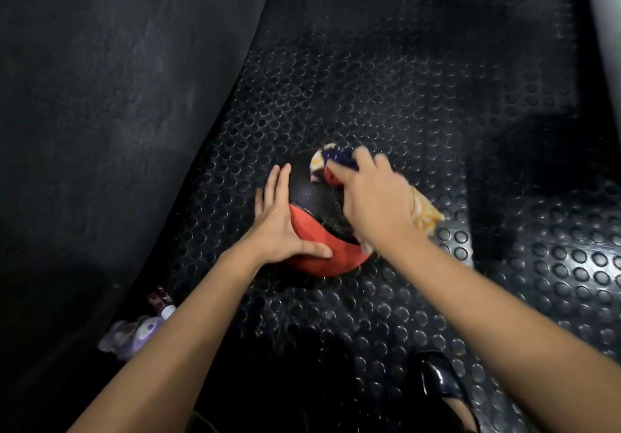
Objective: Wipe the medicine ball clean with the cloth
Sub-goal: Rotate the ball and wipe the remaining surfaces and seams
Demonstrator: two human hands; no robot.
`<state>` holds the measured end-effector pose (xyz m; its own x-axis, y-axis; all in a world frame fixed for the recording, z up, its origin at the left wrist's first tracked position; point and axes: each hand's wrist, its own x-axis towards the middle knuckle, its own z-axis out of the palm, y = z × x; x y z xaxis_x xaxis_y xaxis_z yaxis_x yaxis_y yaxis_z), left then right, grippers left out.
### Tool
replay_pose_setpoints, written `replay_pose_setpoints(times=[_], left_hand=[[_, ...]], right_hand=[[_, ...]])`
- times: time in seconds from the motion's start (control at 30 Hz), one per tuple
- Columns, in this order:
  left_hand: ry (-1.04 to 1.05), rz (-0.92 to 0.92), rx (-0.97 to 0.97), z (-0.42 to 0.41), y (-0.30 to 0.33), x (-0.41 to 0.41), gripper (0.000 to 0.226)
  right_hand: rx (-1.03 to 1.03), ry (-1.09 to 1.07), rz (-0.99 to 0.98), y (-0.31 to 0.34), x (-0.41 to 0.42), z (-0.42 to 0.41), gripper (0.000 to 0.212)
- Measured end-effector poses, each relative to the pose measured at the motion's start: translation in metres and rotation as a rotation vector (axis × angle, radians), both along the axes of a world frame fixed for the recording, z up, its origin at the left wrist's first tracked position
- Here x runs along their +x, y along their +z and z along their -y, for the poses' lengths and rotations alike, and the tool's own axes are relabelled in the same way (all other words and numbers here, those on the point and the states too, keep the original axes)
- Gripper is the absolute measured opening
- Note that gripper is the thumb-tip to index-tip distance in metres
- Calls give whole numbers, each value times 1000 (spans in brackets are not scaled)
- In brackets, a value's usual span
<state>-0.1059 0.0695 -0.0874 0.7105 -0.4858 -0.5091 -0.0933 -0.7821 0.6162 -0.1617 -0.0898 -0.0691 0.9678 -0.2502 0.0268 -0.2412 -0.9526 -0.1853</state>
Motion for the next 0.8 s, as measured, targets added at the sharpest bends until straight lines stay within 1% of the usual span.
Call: replay_pose_setpoints(times=[0.07,0.13,0.23,0.3,0.33,0.37,0.4,0.43,0.47,0.5,0.53,0.67,0.7,0.73,0.8], left_hand=[[6,13,-1,1,-1,-2,155],[15,16,3,3,1,1,155],[10,12,15,4,2,3,156],[14,22,7,3,2,0,155],[12,26,5,3,2,-3,154],[7,30,3,3,1,-5,154],[3,29,3,4,2,-7,153],[3,28,4,5,2,-7,153],[5,26,5,6,2,-7,154],[5,25,6,7,2,-6,154],[3,25,6,8,2,-4,154],[22,37,13,6,3,-5,154],[27,42,13,5,3,-6,154],[27,41,12,5,3,-8,154],[19,41,10,7,2,-11,153]], right_hand=[[93,-82,-93,2,21,12,45],[89,-83,-135,9,19,8,46],[62,20,-99,13,-14,-9,50],[99,3,-68,13,-9,-2,49],[110,-40,-83,11,5,7,47],[131,-83,-139,6,23,18,46],[190,-112,-239,4,42,30,46],[284,-132,-341,5,57,39,47],[366,-141,-404,5,66,46,49],[407,-136,-412,6,69,47,50],[410,-117,-377,6,65,44,49],[226,30,-156,15,12,12,45],[221,53,-129,15,8,9,46],[238,36,-133,16,13,13,46],[292,-51,-242,13,42,28,45]])
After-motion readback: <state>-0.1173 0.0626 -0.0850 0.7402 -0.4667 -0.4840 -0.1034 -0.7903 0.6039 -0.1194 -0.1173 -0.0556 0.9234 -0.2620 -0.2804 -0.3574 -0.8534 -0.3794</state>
